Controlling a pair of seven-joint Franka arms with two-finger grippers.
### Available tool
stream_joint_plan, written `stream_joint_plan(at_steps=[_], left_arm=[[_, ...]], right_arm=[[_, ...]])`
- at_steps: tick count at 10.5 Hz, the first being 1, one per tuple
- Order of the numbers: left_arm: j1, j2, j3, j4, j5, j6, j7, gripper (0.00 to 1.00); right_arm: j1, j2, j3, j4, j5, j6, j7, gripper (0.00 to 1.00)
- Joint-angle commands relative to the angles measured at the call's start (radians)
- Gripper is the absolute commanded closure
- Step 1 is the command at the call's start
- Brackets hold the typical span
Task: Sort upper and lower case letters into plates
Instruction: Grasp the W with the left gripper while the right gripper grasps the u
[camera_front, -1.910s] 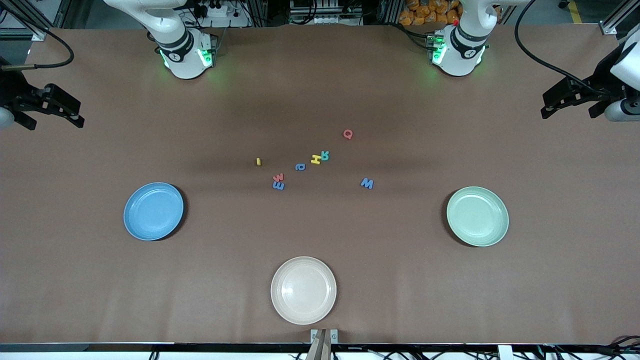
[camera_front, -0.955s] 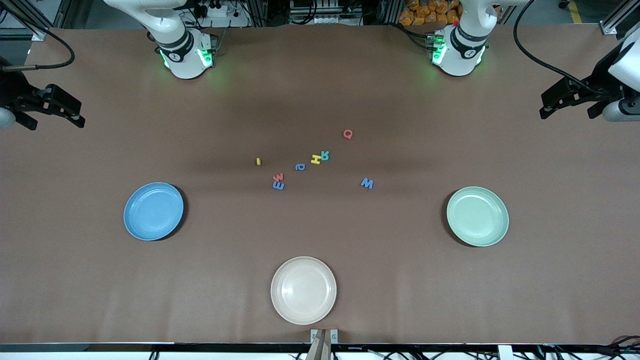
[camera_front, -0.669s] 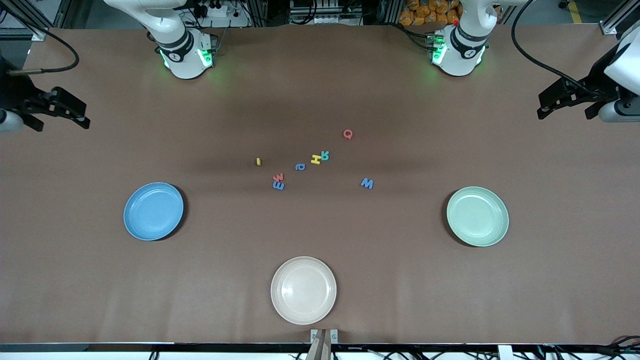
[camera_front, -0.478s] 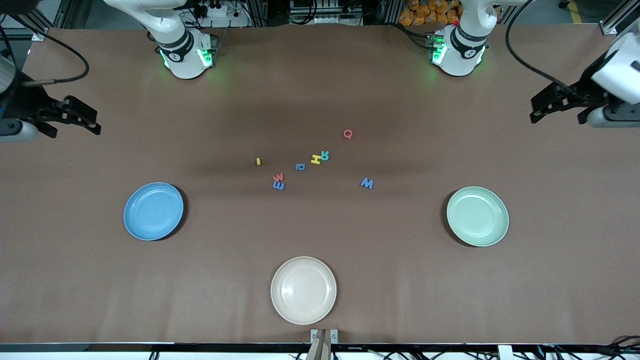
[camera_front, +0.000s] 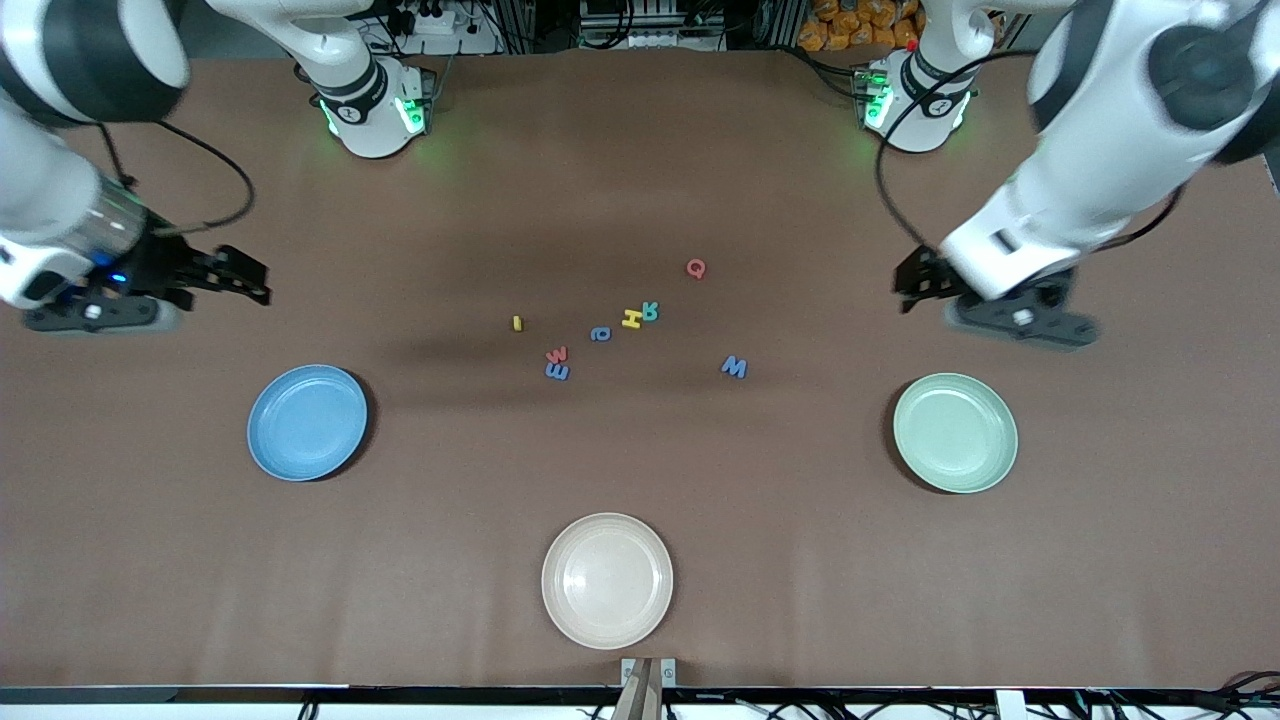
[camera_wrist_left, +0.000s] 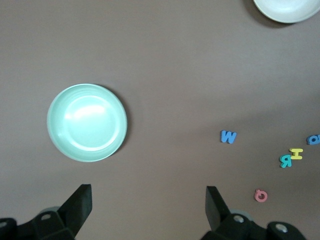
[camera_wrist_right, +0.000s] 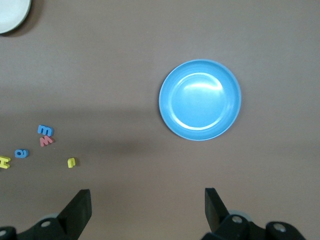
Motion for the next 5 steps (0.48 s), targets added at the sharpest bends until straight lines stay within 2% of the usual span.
stream_joint_plan(at_steps=[1,3,5], left_arm=[[-0.029,0.025,-0.028,-0.118,0.011,0.157,-0.002,0.00],[-0.067,0.109,-0.030,-0.132,0.002,0.192,-0.001,0.00],[-0.116,0.180,-0.030,-0.132,-0.019,0.251,-0.005,0.00]], right_arm=[[0.062,-0.017,0.003,-0.152,0.017,0.129,0.150,0.00],[0.122,-0.004,0.003,-0.250,0.016,0.260,0.276,0.00],[0.195,0.059,0.003,-0.277,0.013,0.329,0.363,0.00]])
